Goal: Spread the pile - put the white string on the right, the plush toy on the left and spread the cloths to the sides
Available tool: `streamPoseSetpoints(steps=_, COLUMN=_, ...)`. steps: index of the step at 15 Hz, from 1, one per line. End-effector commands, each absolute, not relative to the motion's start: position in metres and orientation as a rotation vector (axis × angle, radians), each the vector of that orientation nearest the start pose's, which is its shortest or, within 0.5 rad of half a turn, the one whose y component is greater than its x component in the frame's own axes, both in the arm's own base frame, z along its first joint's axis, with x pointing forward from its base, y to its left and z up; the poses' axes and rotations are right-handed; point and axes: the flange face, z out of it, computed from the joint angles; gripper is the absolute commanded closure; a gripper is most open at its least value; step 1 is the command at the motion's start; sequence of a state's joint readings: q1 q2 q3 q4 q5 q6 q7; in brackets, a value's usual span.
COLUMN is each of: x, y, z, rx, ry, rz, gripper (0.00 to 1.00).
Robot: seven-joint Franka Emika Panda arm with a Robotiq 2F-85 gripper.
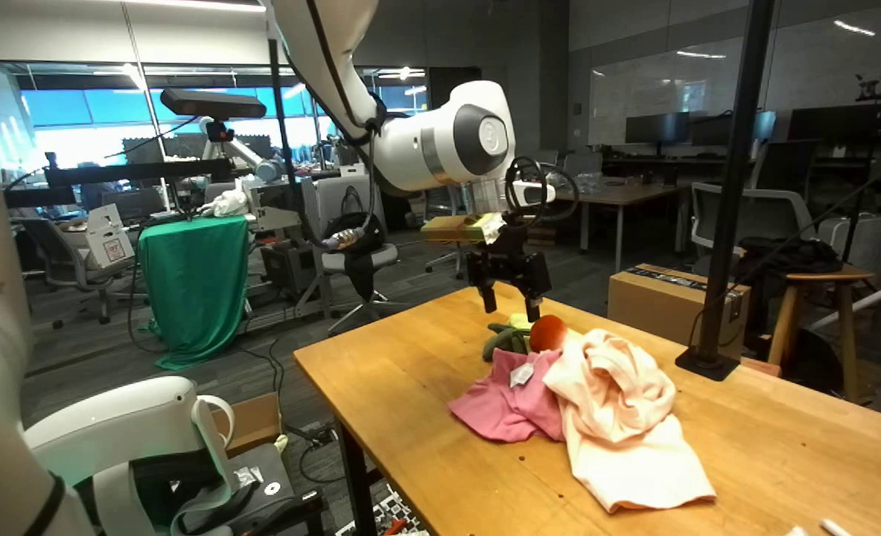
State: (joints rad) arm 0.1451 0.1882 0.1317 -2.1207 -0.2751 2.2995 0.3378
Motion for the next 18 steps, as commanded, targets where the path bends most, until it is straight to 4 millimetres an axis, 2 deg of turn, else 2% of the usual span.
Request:
streamPoseSetpoints(steps=1, x=0.587, y=0.159, z=0.316, rx=-3.358, ry=-0.228, rz=-0.134, gripper=0.00)
streamPoseSetpoints(steps=6, x=0.622, y=0.164, z=0.304, rx=-3.371, ry=-0.283, rz=-0.161, gripper=0.00)
streamPoseSetpoints(steps=11, x=0.647, y=0.171, z=0.295, rx=-3.333, ry=-0.290, rz=-0.189, gripper=0.00)
streamPoseSetpoints(steps=18, x=0.666, y=0.167, z=0.284, rx=-3.269, ry=-0.190, rz=-0.168, gripper=0.00)
